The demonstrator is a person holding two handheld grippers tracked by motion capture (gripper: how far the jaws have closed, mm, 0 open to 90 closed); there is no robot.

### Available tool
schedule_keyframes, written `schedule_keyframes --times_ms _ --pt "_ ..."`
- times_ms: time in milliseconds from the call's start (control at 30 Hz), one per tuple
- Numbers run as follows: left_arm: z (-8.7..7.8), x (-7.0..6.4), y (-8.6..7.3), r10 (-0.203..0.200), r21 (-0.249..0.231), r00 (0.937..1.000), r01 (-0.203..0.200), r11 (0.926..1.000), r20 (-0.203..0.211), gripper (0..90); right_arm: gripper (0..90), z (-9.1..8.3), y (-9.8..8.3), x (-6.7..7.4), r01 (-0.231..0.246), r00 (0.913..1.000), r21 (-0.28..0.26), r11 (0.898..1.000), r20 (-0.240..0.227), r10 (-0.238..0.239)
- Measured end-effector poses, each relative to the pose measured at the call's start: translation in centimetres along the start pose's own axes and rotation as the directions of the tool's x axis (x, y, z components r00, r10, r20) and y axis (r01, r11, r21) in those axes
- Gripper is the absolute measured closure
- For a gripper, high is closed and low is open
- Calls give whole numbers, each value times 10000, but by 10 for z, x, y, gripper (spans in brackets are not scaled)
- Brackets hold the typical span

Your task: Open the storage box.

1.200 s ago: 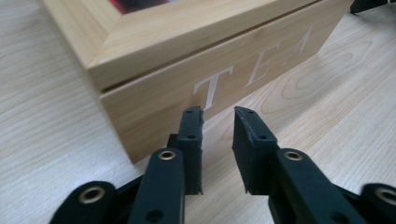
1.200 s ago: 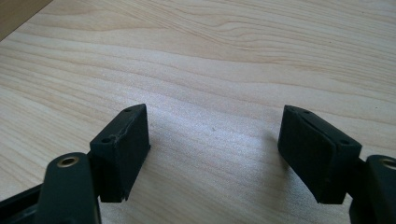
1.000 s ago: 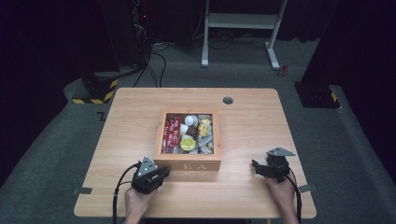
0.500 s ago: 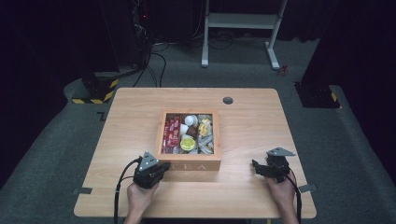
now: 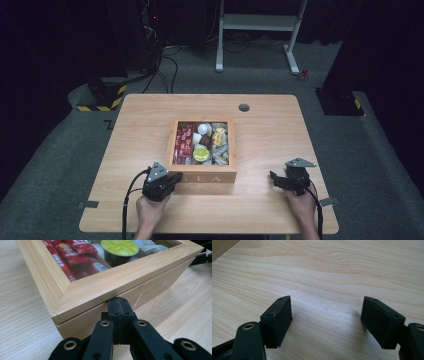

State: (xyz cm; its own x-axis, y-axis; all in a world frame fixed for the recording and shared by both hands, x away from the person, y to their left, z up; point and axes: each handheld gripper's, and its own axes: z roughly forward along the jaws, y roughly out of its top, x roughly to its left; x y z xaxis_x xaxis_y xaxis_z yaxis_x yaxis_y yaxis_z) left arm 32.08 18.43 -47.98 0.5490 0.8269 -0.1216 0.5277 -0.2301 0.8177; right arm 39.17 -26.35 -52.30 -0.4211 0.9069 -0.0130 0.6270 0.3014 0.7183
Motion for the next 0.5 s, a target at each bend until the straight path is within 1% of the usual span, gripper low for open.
schedule_keyframes --times_ms 100,167,200,300,500 --pt "0 -1 1 -20 13 10000 20 10000 -17 900 247 0 0 0 -2 10000 2 10000 0 2" --pt "0 0 2 99 42 9999 -99 9999 -29 900 247 0 0 0 4 10000 1 10000 -1 -4" --pt "0 -1 2 77 33 10000 -77 10000 -30 900 247 0 0 0 1 10000 2 10000 0 -1" --pt "0 -1 5 202 69 9998 -202 9998 -64 900 247 0 0 0 3 10000 1 10000 -1 -3" --pt "0 -3 7 144 25 9998 -144 9999 -123 900 249 0 0 0 -5 10000 1 10000 -14 5"
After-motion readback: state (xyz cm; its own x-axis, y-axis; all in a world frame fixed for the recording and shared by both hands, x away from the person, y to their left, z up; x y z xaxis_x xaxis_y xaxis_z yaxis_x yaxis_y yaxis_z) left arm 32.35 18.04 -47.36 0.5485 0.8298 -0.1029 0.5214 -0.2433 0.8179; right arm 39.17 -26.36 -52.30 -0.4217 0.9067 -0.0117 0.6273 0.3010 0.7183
